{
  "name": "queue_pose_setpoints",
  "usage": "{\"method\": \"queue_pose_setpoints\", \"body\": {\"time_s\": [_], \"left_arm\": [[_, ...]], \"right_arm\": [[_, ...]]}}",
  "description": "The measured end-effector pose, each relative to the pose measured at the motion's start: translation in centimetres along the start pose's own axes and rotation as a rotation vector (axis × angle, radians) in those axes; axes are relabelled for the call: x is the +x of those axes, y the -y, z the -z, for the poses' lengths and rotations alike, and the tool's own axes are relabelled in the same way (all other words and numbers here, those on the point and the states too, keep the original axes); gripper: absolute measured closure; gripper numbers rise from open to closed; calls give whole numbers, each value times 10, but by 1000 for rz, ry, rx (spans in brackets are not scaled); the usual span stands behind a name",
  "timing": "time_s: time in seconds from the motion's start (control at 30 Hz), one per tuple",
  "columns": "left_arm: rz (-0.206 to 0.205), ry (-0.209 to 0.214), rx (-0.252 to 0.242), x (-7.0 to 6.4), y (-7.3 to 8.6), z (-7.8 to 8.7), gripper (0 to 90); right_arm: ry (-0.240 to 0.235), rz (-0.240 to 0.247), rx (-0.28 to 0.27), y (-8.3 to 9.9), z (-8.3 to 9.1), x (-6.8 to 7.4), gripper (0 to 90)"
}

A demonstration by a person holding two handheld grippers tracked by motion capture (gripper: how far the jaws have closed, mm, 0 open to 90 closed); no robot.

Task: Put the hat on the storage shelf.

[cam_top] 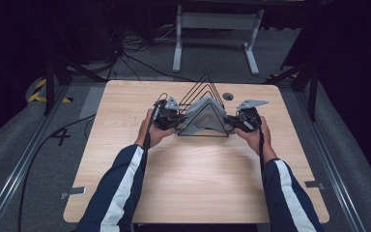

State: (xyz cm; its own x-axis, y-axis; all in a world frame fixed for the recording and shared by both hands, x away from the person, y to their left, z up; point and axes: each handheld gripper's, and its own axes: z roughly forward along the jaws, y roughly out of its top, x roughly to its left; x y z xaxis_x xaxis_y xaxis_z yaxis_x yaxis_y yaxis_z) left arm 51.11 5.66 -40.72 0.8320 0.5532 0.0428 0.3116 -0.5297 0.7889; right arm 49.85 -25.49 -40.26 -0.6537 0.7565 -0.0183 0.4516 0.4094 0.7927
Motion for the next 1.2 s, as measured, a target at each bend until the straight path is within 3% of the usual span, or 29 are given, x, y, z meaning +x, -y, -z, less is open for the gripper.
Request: {"method": "queue_pose_setpoints", "body": {"time_s": [0.2, 0.57, 0.97, 1.2], "left_arm": [[-2, -11, 0, 0, -1, 3, 852], [-9, -43, -9, 4, 0, 28, 828], [-69, -62, 6, -2, 6, 57, 746], [-111, -56, 55, -10, 19, 69, 702]], "right_arm": [[11, 4, 7, 0, 1, 1, 842], [33, 26, -5, -7, 20, 2, 798], [51, 57, -21, -6, 47, 5, 750], [59, 73, -7, 3, 58, 8, 703]]}}
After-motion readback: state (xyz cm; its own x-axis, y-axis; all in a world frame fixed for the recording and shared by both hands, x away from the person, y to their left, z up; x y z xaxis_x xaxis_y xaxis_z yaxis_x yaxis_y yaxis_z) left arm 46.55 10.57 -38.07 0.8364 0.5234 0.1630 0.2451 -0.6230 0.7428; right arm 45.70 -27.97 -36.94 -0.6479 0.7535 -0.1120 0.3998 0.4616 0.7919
